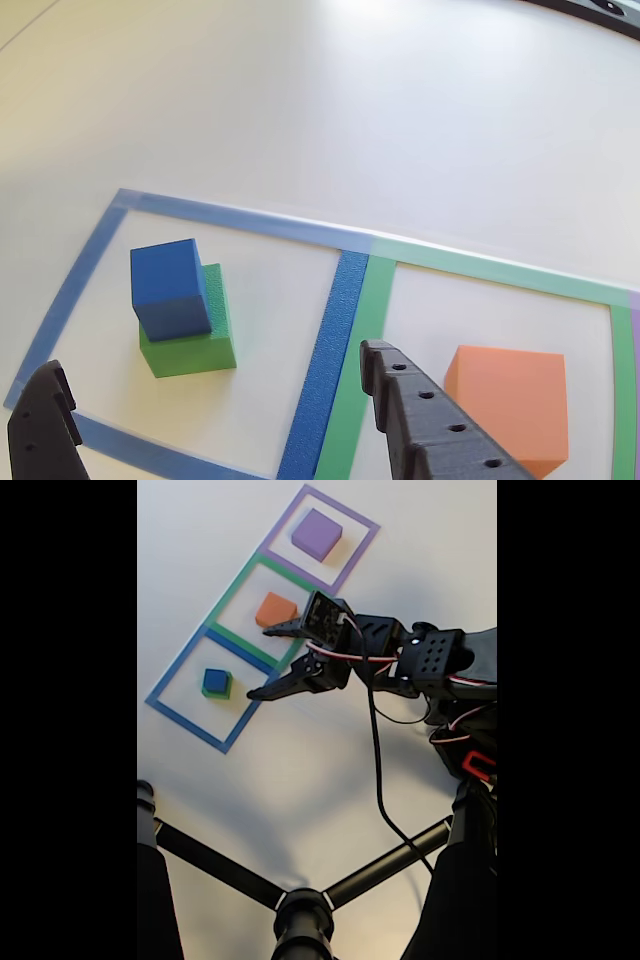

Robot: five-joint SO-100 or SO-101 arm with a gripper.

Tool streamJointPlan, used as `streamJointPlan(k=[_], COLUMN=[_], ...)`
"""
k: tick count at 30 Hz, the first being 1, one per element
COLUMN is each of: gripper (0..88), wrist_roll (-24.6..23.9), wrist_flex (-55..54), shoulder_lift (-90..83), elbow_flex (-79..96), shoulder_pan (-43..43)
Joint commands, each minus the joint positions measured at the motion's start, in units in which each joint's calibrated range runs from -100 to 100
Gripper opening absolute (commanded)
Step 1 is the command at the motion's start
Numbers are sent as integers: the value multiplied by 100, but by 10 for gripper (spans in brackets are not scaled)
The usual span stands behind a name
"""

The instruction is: Tower of hanoi

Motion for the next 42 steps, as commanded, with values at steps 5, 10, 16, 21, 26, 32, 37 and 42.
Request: streamJointPlan(k=[5, 10, 16, 21, 26, 32, 37, 42], gripper=[348, 348, 346, 347, 344, 341, 336, 330], wrist_roll=[75, 75, 75, 75, 75, 75, 75, 75], wrist_flex=[-1450, -1831, -2260, -2406, -2584, -2713, -2745, -2810], shoulder_lift=[1198, 1831, 2488, 2857, 3209, 3570, 3730, 3954], elbow_flex=[-228, -519, -818, -1046, -1318, -1600, -1709, -1918], shoulder_pan=[-149, -142, -165, -256, -378, -424, -531, -622])
